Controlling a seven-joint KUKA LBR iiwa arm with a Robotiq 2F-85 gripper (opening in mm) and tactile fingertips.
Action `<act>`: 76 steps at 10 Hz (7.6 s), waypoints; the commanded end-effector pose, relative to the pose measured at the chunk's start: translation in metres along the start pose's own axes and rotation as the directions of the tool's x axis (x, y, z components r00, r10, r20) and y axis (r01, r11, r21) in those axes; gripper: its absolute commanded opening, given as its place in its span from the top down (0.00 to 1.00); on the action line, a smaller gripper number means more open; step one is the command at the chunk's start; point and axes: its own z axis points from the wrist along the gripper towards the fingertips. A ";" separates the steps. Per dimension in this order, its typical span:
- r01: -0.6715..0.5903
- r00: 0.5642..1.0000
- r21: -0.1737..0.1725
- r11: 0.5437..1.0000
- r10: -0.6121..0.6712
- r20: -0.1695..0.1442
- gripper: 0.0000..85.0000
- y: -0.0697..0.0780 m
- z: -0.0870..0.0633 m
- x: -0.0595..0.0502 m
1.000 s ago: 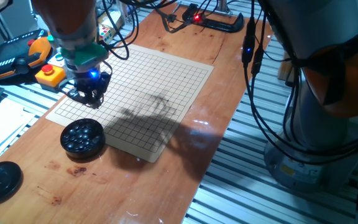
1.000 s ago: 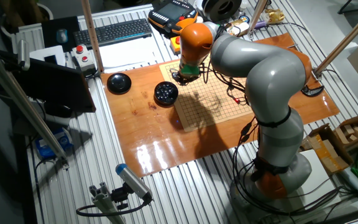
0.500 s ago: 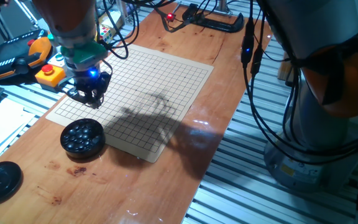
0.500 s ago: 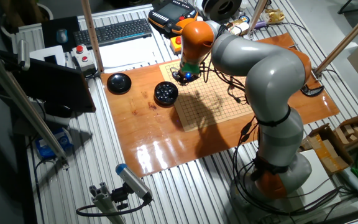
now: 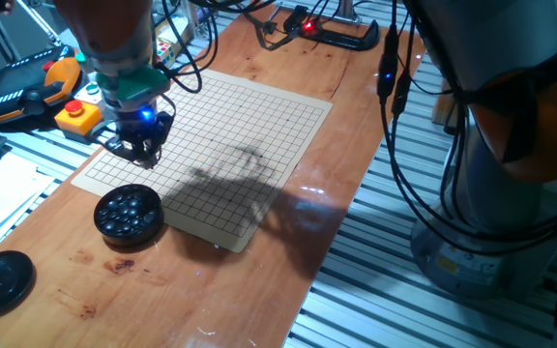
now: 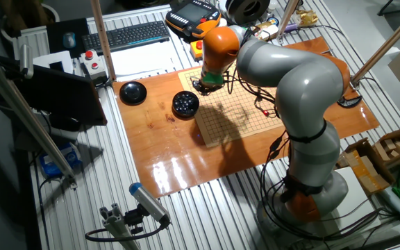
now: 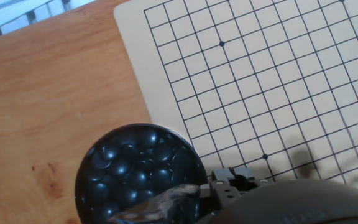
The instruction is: Play the first move as black on the 3-4 point in the upper right corner of the Go board
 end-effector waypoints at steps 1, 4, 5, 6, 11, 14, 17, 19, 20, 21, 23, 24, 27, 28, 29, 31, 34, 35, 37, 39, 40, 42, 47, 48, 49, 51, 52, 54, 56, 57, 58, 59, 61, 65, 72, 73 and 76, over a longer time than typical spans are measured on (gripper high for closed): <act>-0.001 1.000 -0.001 1.000 0.001 0.003 0.99 -0.011 -0.003 -0.009; -0.033 0.999 -0.003 0.999 0.033 0.014 0.99 -0.045 -0.004 -0.030; -0.050 0.999 -0.008 0.999 0.051 0.012 0.99 -0.054 -0.004 -0.035; -0.066 0.998 -0.008 0.998 0.066 0.008 0.99 -0.066 -0.005 -0.039; -0.128 0.992 0.011 0.992 0.128 0.012 0.99 -0.103 -0.009 -0.051; -0.120 0.993 0.013 0.993 0.120 -0.011 0.99 -0.109 -0.004 -0.052; -0.118 0.993 0.046 0.992 0.118 -0.003 0.99 -0.109 -0.004 -0.052; -0.121 0.992 0.043 0.992 0.122 -0.034 0.99 -0.109 -0.004 -0.052; -0.117 0.992 0.053 0.992 0.118 -0.034 0.99 -0.109 -0.004 -0.052; -0.120 0.992 0.054 0.991 0.122 -0.040 0.99 -0.109 -0.004 -0.052; -0.129 0.990 0.068 0.989 0.132 -0.045 0.99 -0.109 -0.004 -0.052; -0.133 0.990 0.074 0.988 0.136 -0.040 0.99 -0.109 -0.004 -0.052; -0.159 0.987 0.065 0.985 0.160 -0.007 0.99 -0.115 -0.003 -0.073; -0.168 0.986 0.056 0.984 0.169 0.000 0.99 -0.119 -0.001 -0.081; -0.182 0.983 0.053 0.982 0.182 0.007 0.99 -0.124 0.000 -0.089; -0.212 0.977 0.047 0.976 0.212 0.011 0.99 -0.135 0.003 -0.105; -0.241 0.970 0.052 0.969 0.240 0.027 0.99 -0.153 0.008 -0.125; -0.257 0.966 0.053 0.965 0.255 0.034 0.99 -0.158 0.010 -0.129; -0.307 0.952 0.035 0.951 0.306 0.032 0.99 -0.168 0.014 -0.134; -0.351 0.936 0.029 0.936 0.350 0.028 0.99 -0.174 0.020 -0.136; -0.358 0.934 0.032 0.933 0.357 0.029 0.99 -0.174 0.021 -0.136; -0.361 0.933 0.032 0.932 0.361 0.005 0.99 -0.174 0.021 -0.136; -0.342 0.939 0.031 0.939 0.343 -0.020 0.99 -0.174 0.021 -0.136; -0.366 0.931 0.022 0.930 0.366 -0.013 0.99 -0.174 0.021 -0.136; -0.388 0.921 0.026 0.921 0.388 -0.010 0.99 -0.174 0.021 -0.136; -0.422 0.907 0.030 0.906 0.422 0.003 0.99 -0.175 0.021 -0.139; -0.438 0.899 0.029 0.899 0.437 0.016 0.99 -0.179 0.020 -0.147; -0.456 0.890 0.031 0.890 0.455 0.032 0.99 -0.196 0.013 -0.169; -0.458 0.889 0.032 0.888 0.457 0.033 0.99 -0.208 0.013 -0.180; -0.472 0.882 0.028 0.881 0.470 0.041 0.99 -0.214 0.016 -0.184; -0.473 0.880 0.018 0.881 0.472 0.056 0.99 -0.220 0.023 -0.188; -0.472 0.880 0.010 0.881 0.471 0.070 0.99 -0.226 0.028 -0.192; -0.474 0.878 0.007 0.881 0.472 0.083 0.99 -0.233 0.036 -0.198; -0.504 0.861 -0.009 0.864 0.503 0.080 0.99 -0.241 0.050 -0.206; -0.514 0.856 -0.007 0.858 0.514 0.058 0.99 -0.248 0.058 -0.213; -0.521 0.853 -0.009 0.854 0.521 0.045 0.99 -0.248 0.058 -0.213; -0.573 0.819 0.015 0.819 0.573 0.033 0.99 -0.248 0.058 -0.213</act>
